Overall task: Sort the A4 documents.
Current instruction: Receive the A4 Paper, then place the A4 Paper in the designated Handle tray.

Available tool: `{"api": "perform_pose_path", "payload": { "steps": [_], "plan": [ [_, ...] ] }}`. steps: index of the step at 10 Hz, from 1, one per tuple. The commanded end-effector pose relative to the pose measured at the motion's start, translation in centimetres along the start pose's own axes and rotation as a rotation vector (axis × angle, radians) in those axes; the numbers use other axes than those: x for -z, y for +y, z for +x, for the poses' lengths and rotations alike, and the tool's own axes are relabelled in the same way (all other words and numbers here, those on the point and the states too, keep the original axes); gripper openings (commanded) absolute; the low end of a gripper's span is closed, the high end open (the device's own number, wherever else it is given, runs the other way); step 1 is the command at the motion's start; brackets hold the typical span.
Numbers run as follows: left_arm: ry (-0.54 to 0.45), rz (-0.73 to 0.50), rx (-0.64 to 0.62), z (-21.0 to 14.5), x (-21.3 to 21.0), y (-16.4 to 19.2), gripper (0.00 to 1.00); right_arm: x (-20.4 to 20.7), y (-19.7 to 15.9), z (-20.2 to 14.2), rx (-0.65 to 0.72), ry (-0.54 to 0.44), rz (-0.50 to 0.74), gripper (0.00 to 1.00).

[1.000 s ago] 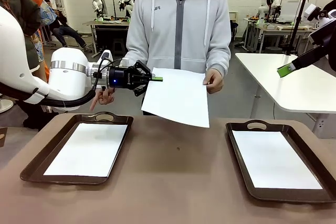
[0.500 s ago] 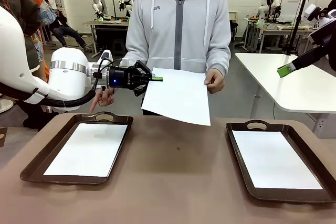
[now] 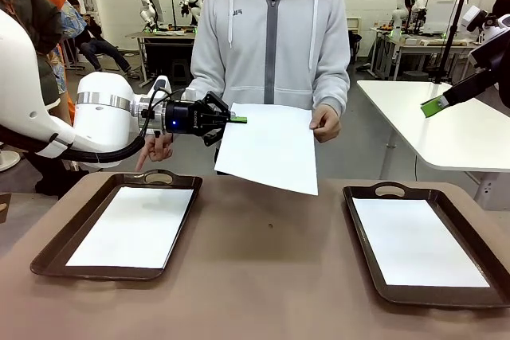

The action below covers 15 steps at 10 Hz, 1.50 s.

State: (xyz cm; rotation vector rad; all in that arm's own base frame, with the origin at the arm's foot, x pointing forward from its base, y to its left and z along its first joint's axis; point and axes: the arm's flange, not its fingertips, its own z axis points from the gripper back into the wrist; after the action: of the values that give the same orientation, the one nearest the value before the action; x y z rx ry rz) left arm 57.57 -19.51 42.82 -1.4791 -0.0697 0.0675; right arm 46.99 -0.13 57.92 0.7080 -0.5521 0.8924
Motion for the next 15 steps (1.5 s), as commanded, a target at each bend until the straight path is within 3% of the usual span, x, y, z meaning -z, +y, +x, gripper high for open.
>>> {"api": "perform_pose_path", "payload": {
  "steps": [1,15],
  "plan": [
    [0.002,-0.001,0.000,0.00,0.04,0.00,0.00,0.10,0.03,-0.07,-0.004,0.009,0.000,1.00],
    [0.000,0.000,0.000,0.00,0.00,0.00,0.01,0.10,0.03,-0.07,-0.004,0.009,0.000,1.00]
  ]
}}
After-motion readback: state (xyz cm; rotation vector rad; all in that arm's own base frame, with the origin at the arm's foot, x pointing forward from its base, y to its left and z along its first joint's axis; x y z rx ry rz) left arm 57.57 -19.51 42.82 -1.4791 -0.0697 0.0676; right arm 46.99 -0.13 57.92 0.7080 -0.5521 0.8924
